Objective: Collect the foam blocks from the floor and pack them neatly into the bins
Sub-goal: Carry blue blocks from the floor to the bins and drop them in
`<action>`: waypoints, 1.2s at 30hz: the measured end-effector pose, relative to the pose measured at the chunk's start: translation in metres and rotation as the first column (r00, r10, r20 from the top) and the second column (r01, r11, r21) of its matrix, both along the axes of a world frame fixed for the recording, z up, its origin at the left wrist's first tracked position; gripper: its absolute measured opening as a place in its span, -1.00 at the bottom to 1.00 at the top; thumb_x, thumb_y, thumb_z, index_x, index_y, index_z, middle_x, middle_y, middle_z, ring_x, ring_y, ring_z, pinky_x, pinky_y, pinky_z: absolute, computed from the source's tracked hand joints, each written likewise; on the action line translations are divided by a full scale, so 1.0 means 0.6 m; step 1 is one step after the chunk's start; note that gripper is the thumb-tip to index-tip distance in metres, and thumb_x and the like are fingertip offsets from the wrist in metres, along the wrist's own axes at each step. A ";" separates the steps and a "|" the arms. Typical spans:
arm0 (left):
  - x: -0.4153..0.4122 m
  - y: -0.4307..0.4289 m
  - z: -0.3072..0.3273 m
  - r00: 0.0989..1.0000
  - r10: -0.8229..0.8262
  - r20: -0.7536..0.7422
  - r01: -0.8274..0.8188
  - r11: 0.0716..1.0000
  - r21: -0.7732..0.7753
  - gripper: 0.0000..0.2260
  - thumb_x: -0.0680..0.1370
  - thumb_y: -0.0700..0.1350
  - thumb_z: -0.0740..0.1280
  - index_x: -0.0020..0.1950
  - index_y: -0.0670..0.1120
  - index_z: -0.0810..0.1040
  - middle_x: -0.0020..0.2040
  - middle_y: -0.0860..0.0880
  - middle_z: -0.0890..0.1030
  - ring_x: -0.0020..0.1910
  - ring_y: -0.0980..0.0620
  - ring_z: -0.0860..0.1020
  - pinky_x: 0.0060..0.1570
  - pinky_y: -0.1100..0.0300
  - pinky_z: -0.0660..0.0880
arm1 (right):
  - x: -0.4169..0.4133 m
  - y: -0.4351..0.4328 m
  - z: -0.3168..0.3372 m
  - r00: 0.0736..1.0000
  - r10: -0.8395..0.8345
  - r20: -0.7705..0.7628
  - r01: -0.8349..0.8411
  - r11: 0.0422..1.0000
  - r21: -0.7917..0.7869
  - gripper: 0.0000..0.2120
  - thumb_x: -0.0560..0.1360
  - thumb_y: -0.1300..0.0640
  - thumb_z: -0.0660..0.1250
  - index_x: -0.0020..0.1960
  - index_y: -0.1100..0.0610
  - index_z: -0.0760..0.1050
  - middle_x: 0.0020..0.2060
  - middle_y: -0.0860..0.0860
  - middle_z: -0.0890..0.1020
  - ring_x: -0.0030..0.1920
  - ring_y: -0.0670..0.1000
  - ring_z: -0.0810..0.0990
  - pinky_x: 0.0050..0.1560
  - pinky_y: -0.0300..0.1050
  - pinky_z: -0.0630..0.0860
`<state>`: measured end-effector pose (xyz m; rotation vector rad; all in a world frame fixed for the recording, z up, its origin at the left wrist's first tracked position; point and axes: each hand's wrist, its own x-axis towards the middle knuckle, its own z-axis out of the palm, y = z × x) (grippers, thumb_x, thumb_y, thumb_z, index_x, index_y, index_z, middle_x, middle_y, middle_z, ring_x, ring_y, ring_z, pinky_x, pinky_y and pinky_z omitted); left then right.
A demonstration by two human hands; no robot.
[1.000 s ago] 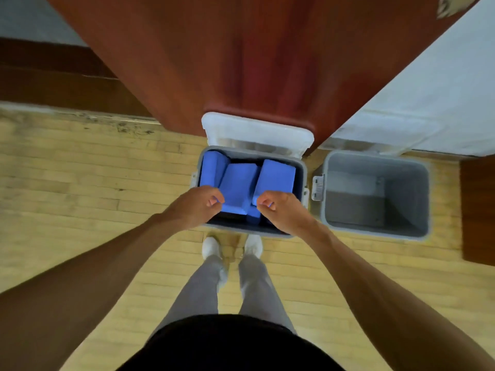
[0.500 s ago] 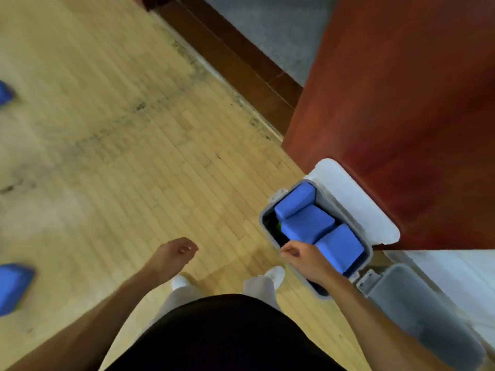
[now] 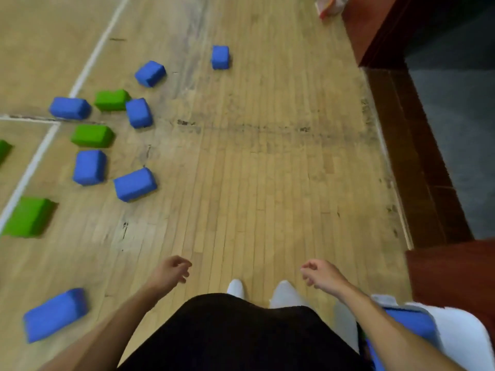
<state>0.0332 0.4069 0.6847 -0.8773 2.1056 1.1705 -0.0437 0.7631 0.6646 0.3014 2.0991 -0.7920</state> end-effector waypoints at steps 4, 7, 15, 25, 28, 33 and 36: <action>0.068 -0.082 -0.015 0.919 0.381 0.102 -0.388 0.919 0.068 -0.80 0.63 -0.13 0.17 0.13 -0.17 0.55 -0.04 -0.16 0.61 -0.07 -0.10 0.60 -0.05 0.06 0.53 | -0.075 -0.105 -0.011 0.993 0.110 0.046 -0.111 0.994 0.019 -0.86 0.55 0.13 0.27 0.04 0.16 0.55 -0.16 0.04 0.64 -0.27 -0.04 0.57 -0.20 -0.16 0.49; 0.096 -0.115 -0.013 0.806 0.578 0.132 -0.589 0.804 0.080 -0.81 0.64 -0.14 0.18 0.13 -0.17 0.54 0.00 -0.18 0.59 -0.04 -0.12 0.59 -0.03 0.04 0.53 | -0.130 -0.181 -0.021 0.974 0.210 0.083 -0.214 0.976 0.036 -0.86 0.55 0.16 0.25 0.01 0.17 0.55 -0.17 0.05 0.63 -0.28 -0.03 0.57 -0.23 -0.16 0.47; -0.014 -0.225 -0.012 0.722 0.680 0.127 -0.690 0.721 0.058 -0.80 0.64 -0.10 0.17 0.17 -0.12 0.52 0.01 -0.13 0.58 -0.01 -0.06 0.57 0.02 0.09 0.51 | -0.319 -0.412 -0.058 0.918 0.383 0.101 -0.381 0.924 -0.038 -0.88 0.57 0.16 0.23 0.03 0.12 0.54 -0.17 0.03 0.64 -0.26 -0.03 0.57 -0.24 -0.19 0.47; -0.165 -0.397 0.020 0.641 0.766 0.055 -0.766 0.643 -0.016 -0.80 0.63 -0.11 0.16 0.13 -0.08 0.54 -0.03 -0.09 0.59 -0.03 -0.01 0.57 -0.08 0.20 0.47 | -0.519 -0.685 -0.050 0.805 0.586 0.089 -0.585 0.810 -0.044 -0.92 0.55 0.15 0.24 -0.05 0.10 0.51 -0.13 0.05 0.65 -0.22 -0.01 0.58 -0.15 -0.12 0.52; -0.177 -0.465 0.006 0.583 0.811 0.048 -0.812 0.584 -0.009 -0.80 0.63 -0.10 0.16 0.12 -0.08 0.55 -0.04 -0.08 0.60 -0.03 -0.01 0.58 0.00 0.12 0.51 | -0.546 -0.781 -0.050 0.758 0.646 0.086 -0.646 0.763 -0.040 -0.91 0.55 0.14 0.25 -0.10 0.08 0.51 -0.12 0.06 0.65 -0.21 0.00 0.60 -0.11 -0.08 0.52; -0.188 -0.602 -0.036 0.573 0.818 0.060 -0.820 0.572 0.032 -0.81 0.62 -0.11 0.16 0.09 -0.06 0.55 -0.04 -0.07 0.60 -0.03 -0.01 0.57 0.01 0.12 0.51 | -0.560 -0.938 -0.067 0.723 0.685 0.088 -0.687 0.726 -0.001 -0.90 0.56 0.13 0.23 -0.04 0.11 0.51 -0.09 0.05 0.64 -0.18 -0.01 0.60 -0.13 -0.12 0.50; -0.182 -0.701 -0.059 0.595 0.800 0.082 -0.804 0.593 0.043 -0.81 0.61 -0.13 0.16 0.08 -0.06 0.56 -0.06 -0.07 0.61 -0.05 -0.01 0.58 -0.04 0.15 0.50 | -0.552 -1.032 -0.081 0.713 0.691 0.117 -0.699 0.714 0.039 -0.85 0.57 0.12 0.23 0.06 0.14 0.51 -0.08 0.04 0.64 -0.16 0.00 0.60 -0.06 -0.09 0.51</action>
